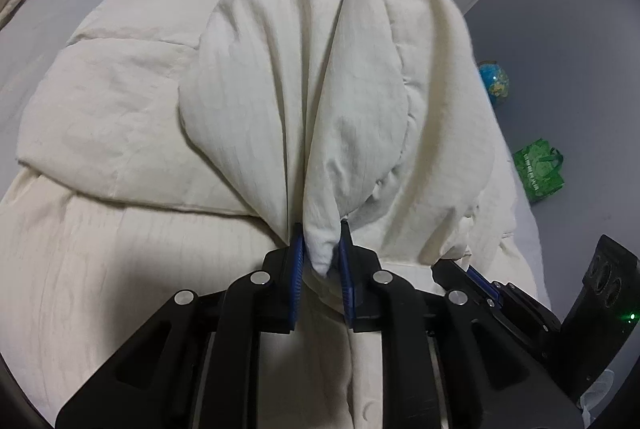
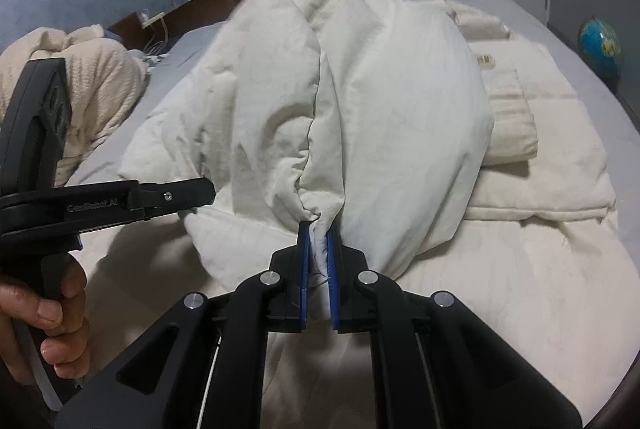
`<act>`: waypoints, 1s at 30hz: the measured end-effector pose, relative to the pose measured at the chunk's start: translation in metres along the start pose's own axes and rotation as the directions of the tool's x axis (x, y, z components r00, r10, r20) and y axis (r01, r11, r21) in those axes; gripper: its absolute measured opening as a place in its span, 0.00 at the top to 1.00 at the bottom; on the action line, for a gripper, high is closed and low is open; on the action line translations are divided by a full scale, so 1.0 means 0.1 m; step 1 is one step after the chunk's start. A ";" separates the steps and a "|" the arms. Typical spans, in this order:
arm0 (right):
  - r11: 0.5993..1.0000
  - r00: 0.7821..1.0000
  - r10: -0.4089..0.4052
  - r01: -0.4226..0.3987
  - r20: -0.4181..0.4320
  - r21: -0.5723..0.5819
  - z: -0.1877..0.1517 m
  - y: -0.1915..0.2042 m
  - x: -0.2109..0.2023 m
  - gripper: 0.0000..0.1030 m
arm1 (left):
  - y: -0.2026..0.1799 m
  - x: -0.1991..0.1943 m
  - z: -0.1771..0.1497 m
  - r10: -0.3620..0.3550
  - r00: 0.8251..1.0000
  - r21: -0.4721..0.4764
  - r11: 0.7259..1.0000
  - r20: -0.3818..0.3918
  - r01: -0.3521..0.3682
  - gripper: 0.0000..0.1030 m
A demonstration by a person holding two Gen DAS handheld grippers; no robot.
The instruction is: Fold large clothes
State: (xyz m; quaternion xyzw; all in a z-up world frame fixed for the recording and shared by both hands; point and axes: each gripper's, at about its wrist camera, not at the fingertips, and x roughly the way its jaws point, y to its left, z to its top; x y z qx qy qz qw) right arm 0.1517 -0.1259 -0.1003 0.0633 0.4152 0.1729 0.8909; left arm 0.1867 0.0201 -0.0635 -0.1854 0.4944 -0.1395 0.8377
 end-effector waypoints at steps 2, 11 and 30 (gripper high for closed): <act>1.000 1.000 0.004 -0.004 -0.009 0.018 -0.03 -0.05 0.06 0.95 | 0.02 0.06 -0.01 0.006 1.000 0.011 1.000 -0.007 -0.006 0.82; 0.983 0.988 0.150 -0.146 -0.027 0.112 -0.01 -0.22 -0.10 0.81 | 0.10 -0.20 -0.15 -0.003 0.999 -0.001 1.000 0.042 0.003 0.29; 0.965 0.999 0.041 -0.042 0.011 0.257 -0.26 -1.39 -1.64 0.33 | 0.54 -1.54 -0.46 0.192 0.974 0.188 0.959 0.119 -0.212 0.13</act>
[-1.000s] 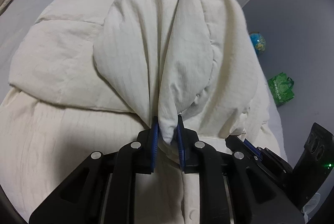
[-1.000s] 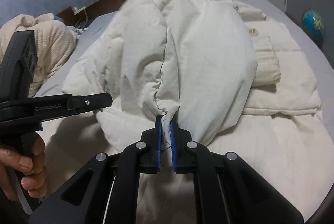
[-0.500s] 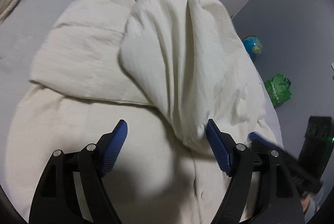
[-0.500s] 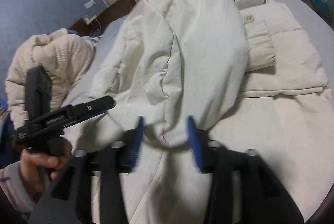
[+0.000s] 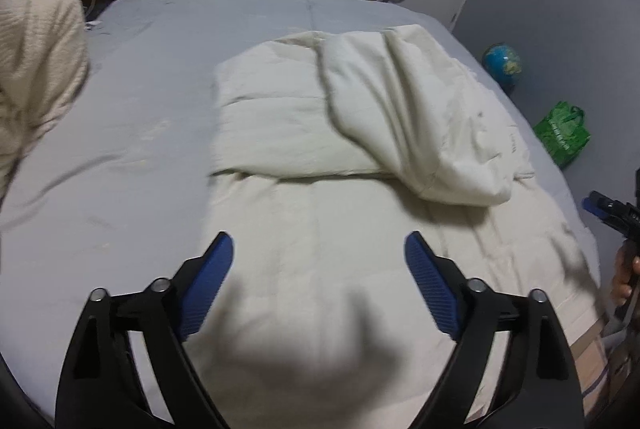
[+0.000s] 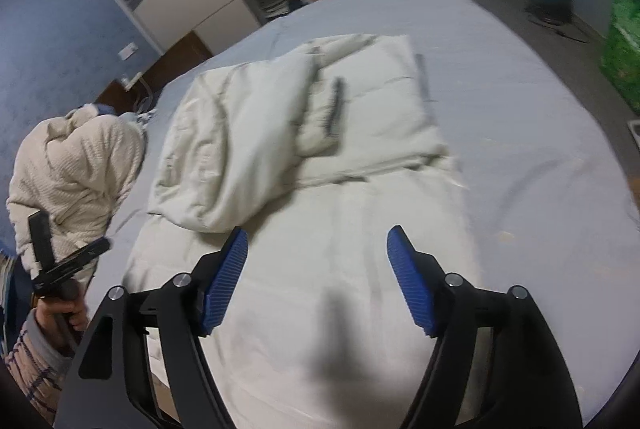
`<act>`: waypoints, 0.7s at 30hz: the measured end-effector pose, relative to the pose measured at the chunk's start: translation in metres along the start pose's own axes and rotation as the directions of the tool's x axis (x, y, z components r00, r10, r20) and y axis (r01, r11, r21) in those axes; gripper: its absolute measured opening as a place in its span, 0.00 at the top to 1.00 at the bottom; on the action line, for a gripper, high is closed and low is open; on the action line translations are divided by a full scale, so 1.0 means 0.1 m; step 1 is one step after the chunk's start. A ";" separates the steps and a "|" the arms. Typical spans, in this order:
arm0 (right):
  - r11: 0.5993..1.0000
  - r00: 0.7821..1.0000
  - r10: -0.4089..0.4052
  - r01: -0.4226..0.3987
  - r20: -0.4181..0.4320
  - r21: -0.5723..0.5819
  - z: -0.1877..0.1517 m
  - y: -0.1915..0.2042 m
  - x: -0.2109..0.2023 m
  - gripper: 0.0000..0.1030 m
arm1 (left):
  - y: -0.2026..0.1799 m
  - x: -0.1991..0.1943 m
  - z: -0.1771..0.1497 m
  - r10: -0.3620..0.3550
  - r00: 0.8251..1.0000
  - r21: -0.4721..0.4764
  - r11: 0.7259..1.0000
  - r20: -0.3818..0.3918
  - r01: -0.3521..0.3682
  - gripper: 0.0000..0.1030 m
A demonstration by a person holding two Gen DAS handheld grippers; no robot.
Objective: Fold large clothes
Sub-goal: 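Move both tools to the coat hem and grasp it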
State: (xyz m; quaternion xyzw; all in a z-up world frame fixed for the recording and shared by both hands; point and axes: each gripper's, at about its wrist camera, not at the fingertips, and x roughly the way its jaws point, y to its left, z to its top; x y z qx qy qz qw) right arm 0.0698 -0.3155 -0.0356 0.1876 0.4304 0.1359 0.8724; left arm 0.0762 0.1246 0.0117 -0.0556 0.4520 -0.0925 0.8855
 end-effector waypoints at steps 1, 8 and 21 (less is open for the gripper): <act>1.000 1.000 -0.010 0.010 -0.004 0.012 -0.03 -0.08 -0.03 0.33 | 0.06 -0.03 -0.04 0.015 1.000 -0.010 1.000 -0.013 -0.015 0.12; 0.991 0.995 -0.064 0.072 -0.074 0.111 -0.38 -0.58 -0.17 0.32 | 0.54 -0.05 -0.30 0.063 0.986 -0.135 0.987 -0.153 -0.084 0.10; 0.955 0.992 0.028 0.009 -0.120 0.295 -0.79 -0.99 -0.25 0.32 | 0.80 0.15 -0.56 -0.033 0.950 -0.281 0.958 -0.310 -0.059 0.10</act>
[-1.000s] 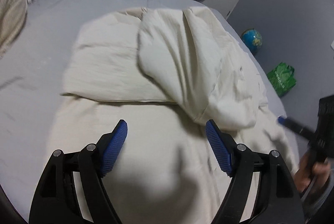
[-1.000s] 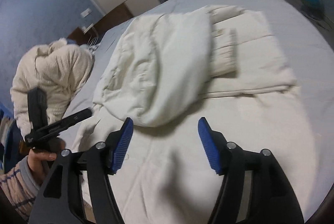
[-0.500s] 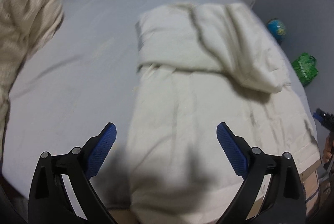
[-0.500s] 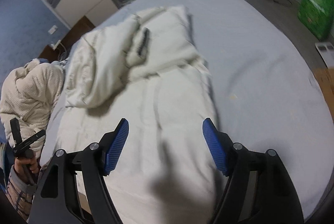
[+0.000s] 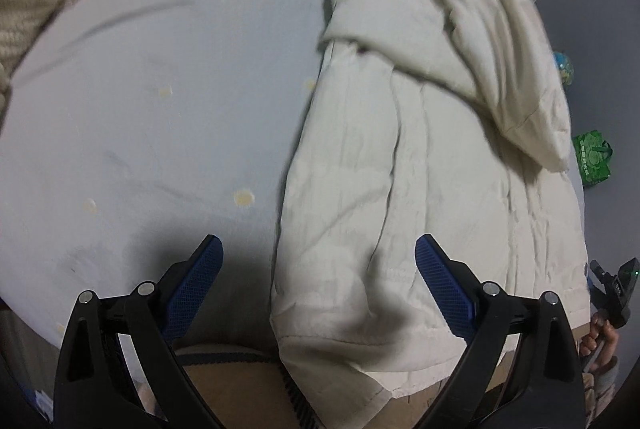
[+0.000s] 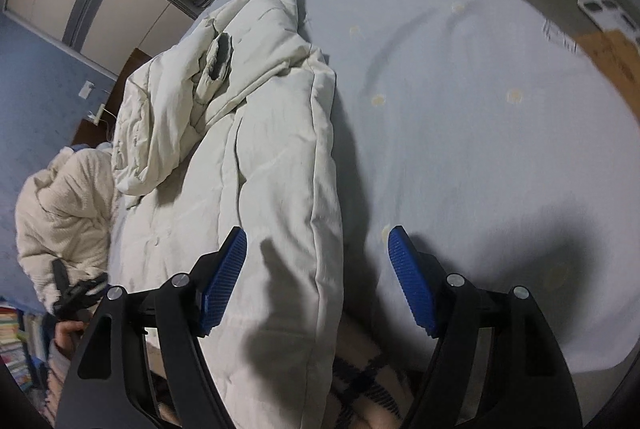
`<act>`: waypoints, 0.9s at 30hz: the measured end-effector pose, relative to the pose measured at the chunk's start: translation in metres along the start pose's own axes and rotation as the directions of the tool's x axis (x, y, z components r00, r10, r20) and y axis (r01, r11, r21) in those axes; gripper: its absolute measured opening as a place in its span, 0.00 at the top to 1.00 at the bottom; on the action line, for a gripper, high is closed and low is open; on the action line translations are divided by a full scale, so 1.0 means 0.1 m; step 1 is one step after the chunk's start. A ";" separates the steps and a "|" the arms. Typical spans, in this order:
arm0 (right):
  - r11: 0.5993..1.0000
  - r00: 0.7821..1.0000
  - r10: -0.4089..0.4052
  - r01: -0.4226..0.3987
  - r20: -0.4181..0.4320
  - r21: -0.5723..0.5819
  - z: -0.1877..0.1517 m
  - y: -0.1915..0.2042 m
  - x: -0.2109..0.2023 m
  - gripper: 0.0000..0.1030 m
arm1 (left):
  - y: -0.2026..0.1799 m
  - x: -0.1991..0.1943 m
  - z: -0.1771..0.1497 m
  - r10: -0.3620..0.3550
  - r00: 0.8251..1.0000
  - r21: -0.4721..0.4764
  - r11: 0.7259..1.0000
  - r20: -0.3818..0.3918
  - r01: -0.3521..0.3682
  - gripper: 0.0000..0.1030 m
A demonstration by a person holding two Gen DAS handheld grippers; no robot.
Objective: Fold large clothes
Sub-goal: 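Move both tools to the coat hem and grasp it, then lift the hem with both tools and fold it up over the coat body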
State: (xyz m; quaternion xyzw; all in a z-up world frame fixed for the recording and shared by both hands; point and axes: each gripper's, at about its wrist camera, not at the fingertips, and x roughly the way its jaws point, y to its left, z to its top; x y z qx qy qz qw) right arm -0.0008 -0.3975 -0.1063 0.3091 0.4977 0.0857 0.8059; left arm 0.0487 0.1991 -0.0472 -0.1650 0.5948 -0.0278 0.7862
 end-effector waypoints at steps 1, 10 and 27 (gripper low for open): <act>1.000 1.000 0.010 -0.010 -0.011 0.011 -0.01 -0.02 0.01 0.32 | 0.02 0.05 0.00 -0.008 0.999 -0.012 1.000 -0.031 0.008 0.10; 0.986 0.981 0.156 -0.147 -0.114 0.084 -0.11 -0.13 0.13 0.33 | 0.16 0.25 -0.10 -0.128 0.977 -0.115 0.987 -0.172 0.109 0.10; 0.948 0.944 0.316 -0.317 -0.096 0.004 -0.19 0.05 0.09 0.75 | -0.08 0.09 -0.18 -0.301 0.938 -0.006 0.952 -0.171 0.305 0.67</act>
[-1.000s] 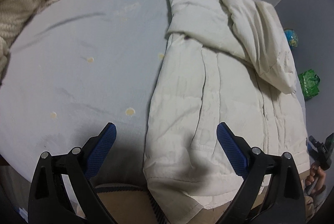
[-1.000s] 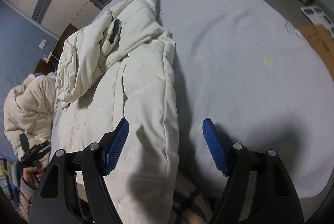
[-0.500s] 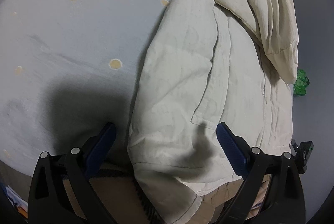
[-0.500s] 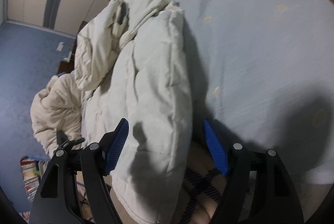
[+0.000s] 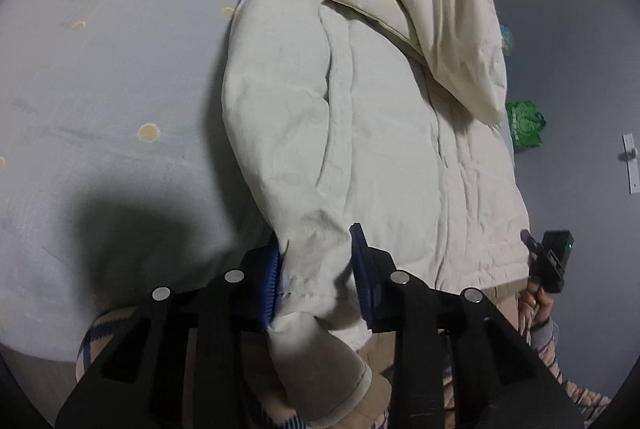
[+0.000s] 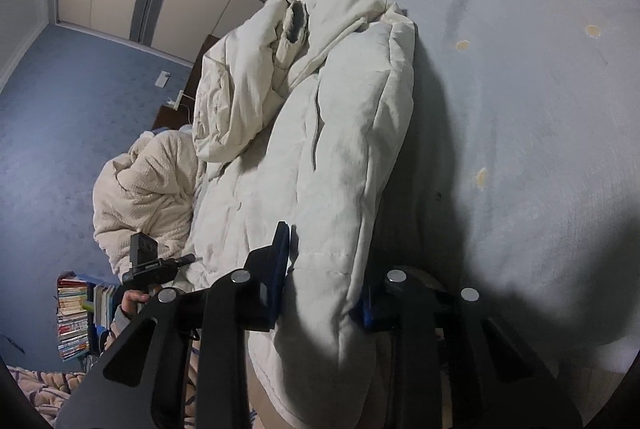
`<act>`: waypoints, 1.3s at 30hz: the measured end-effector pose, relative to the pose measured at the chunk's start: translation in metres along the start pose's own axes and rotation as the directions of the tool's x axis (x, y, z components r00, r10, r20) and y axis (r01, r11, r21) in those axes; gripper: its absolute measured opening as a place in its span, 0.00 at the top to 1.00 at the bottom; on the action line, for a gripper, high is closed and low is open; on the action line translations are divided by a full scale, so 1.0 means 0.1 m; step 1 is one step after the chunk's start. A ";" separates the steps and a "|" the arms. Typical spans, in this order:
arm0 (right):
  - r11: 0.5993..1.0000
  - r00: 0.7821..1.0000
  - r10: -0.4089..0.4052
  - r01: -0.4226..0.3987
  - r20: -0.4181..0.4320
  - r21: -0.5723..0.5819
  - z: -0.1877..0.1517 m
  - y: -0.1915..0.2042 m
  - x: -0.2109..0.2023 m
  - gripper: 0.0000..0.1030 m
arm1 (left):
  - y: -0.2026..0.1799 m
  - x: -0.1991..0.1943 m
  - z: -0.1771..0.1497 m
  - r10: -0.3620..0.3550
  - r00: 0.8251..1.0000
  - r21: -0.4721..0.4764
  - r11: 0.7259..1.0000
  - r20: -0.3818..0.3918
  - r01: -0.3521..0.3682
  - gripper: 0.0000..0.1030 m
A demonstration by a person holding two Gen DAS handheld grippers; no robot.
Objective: Fold large clothes
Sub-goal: 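Lift the hem with both tools and fold it up over the coat body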
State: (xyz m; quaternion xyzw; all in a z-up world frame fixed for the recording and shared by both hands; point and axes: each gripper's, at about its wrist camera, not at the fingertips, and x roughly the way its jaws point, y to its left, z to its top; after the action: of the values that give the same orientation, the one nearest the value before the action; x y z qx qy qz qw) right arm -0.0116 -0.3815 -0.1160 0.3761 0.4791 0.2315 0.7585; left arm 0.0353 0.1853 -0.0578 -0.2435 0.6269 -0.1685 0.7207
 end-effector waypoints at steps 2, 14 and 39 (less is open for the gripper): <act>1.000 1.000 -0.007 0.007 -0.010 -0.001 0.00 -0.02 0.01 0.75 | 0.02 0.03 -0.03 0.014 1.000 -0.008 1.000 -0.016 -0.014 0.66; 0.997 0.999 0.040 -0.040 0.003 -0.063 -0.09 0.03 -0.13 0.85 | -0.19 -0.01 -0.17 0.023 0.999 0.106 0.994 -0.027 -0.020 0.74; 0.903 0.874 0.428 -0.421 0.230 -0.082 1.08 0.89 -0.28 0.89 | -0.78 -1.13 0.59 -0.433 0.850 0.242 0.896 0.300 0.371 0.88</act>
State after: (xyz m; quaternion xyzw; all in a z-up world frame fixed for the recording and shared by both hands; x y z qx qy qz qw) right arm 0.0745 -0.3845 -0.0024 0.4861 0.2850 0.3516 0.7475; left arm 0.0801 0.1908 0.0847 -0.3311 0.4075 -0.3250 0.7866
